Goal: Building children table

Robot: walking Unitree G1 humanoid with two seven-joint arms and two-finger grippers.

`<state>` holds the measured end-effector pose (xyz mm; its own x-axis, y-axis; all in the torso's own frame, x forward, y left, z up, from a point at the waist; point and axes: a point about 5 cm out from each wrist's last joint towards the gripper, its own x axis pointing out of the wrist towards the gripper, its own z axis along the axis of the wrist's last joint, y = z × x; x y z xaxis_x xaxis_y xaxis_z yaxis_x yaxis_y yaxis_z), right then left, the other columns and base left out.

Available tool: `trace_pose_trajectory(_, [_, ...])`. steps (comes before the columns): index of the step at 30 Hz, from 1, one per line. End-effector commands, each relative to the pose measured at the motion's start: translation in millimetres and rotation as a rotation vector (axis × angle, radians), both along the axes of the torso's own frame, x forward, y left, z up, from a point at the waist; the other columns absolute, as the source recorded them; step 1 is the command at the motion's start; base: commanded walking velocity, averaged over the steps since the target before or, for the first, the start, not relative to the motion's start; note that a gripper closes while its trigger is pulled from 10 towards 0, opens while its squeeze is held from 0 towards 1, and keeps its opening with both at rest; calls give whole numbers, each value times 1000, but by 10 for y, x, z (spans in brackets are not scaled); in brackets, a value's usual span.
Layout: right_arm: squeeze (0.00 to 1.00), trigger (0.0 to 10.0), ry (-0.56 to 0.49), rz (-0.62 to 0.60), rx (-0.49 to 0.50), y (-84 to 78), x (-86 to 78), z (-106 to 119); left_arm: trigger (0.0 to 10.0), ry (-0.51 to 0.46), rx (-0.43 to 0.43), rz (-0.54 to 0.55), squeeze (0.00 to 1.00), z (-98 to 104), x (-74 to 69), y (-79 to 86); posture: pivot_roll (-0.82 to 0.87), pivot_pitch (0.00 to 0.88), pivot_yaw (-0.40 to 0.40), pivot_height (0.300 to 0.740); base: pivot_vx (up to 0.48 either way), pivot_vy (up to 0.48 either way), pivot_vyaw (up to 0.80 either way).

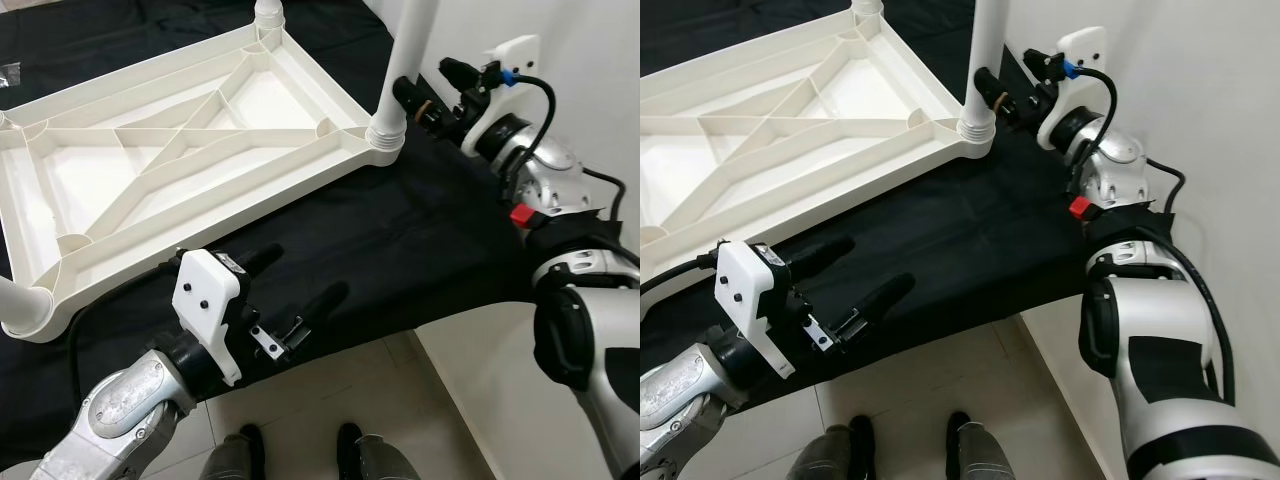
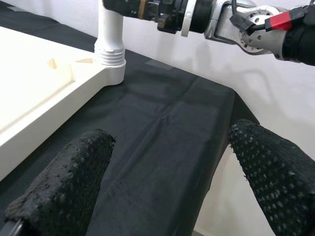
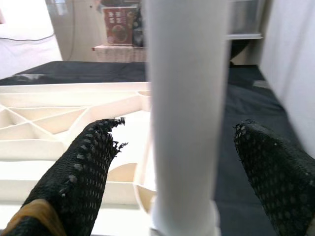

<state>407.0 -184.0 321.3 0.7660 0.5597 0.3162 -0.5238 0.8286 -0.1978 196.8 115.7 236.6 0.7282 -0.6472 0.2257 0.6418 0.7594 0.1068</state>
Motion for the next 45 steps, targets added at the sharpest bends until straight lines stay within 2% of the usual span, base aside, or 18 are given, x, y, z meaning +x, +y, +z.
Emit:
trace_pose_trajectory(1, [0, 10000, -16, 26, -4, 45, -3, 23, 10000, 24, -5, -19, 0, -30, -37, -32, 137, 342, -66, 740, 0, 0, 0])
trace_pose_trajectory(4, [0, 10000, -23, 5, 24, 96, 17, 40, 10000, 22, -9, -20, 0, -20, -31, -44, 140, 341, -69, 740, 0, 0, 0])
trace_pose_trajectory(5, [0, 4392, -33, -26, 66, 136, 36, 76, 10000, 18, -11, -20, 0, -6, -31, -54, 145, 342, -71, 740, 0, 0, 0])
trace_pose_trajectory(6, [0, 4392, -33, -26, 66, 136, 36, 76, 10000, 18, -11, -20, 0, -6, -31, -54, 145, 342, -71, 740, 0, 0, 0])
trace_pose_trajectory(7, [0, 235, -35, -41, 81, 149, 44, 90, 10000, 17, -13, -18, 0, 1, -34, -57, 146, 341, -74, 740, 0, 0, 0])
trace_pose_trajectory(8, [0, 0, -35, -40, 85, 160, 47, 95, 10000, 16, -14, -16, 0, 5, -37, -59, 148, 342, -76, 740, 0, 0, 0])
trace_pose_trajectory(12, [0, 0, -36, -26, 86, 178, 45, 98, 10000, 16, -14, -14, 0, 8, -41, -62, 149, 342, -76, 740, 0, 0, 0])
trace_pose_trajectory(20, [0, 0, -24, 54, 3, 234, 26, 43, 10000, 17, -18, -8, 0, 5, -28, -70, 132, 338, -85, 740, 0, 0, 0])
trace_pose_trajectory(24, [0, 0, -1, 176, -70, 301, -21, -88, 10000, 18, -17, -9, 0, -3, -11, -73, 116, 332, -88, 740, 0, 0, 0])
trace_pose_trajectory(27, [0, 0, 58, 520, -202, 420, -306, -422, 10000, 12, -24, -12, 0, 1, 28, -80, 97, 322, -91, 740, 0, 0, 0])
trace_pose_trajectory(28, [0, 0, 58, 520, -202, 420, -306, -422, 10000, 12, -24, -12, 0, 1, 28, -80, 97, 322, -91, 740, 0, 0, 0])
trace_pose_trajectory(30, [0, 0, 92, 644, -247, 446, -500, -549, 10000, 10, -26, -15, 0, 1, 45, -84, 90, 314, -92, 740, 0, 0, 0])
trace_pose_trajectory(33, [0, 0, 117, 698, -263, 436, -628, -598, 10000, 6, -24, -18, 0, 0, 56, -87, 84, 304, -95, 740, 0, 0, 0])
trace_pose_trajectory(38, [0, 0, 104, 655, -262, 433, -687, -618, 10000, -3, -25, -15, 0, 3, 85, -86, 80, 290, -96, 740, 0, 0, 0])
trace_pose_trajectory(39, [0, 10000, 96, 608, -257, 450, -645, -637, 10000, -3, -25, -16, 0, 1, 88, -88, 81, 287, -97, 740, 0, 0, 0])
trace_pose_trajectory(43, [0, 10000, 91, 538, -235, 487, -552, -662, 10000, -5, -23, -19, 0, -2, 88, -92, 84, 281, -98, 740, 0, 0, 0])
trace_pose_trajectory(44, [1000, 10000, 118, 487, -204, 483, -490, -667, 10000, -7, -21, -19, 0, 1, 87, -88, 88, 279, -100, 740, 0, 0, 0])
trace_pose_trajectory(45, [1000, 10000, 118, 487, -204, 483, -490, -667, 10000, -7, -21, -19, 0, 1, 87, -88, 88, 279, -100, 740, 0, 0, 0])
